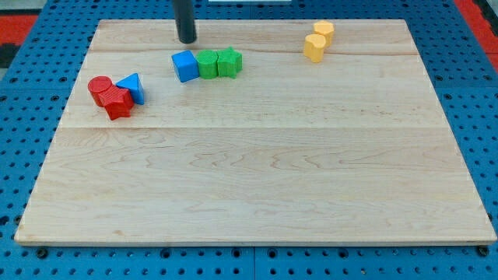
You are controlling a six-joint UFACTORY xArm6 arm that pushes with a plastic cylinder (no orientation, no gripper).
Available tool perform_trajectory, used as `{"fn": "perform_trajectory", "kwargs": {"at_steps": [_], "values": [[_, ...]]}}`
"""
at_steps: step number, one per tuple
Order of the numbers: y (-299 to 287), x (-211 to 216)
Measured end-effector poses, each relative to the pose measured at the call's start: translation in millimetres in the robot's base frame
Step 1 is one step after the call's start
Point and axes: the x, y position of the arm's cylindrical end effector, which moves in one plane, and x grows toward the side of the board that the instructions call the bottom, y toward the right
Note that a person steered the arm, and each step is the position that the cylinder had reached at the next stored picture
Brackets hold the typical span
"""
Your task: Push the blue cube towards the center of the board
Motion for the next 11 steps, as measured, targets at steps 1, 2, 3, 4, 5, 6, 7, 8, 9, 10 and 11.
{"fn": "perform_trajectory", "kwargs": {"at_steps": [1, 2, 3, 4, 5, 6, 7, 8, 9, 10, 11], "values": [[-8, 59], [-5, 91], [-7, 65], [-65, 54], [-100, 72], [-77, 84], [-121, 93], [-114, 105], [-45, 108], [-18, 112], [-4, 116]]}}
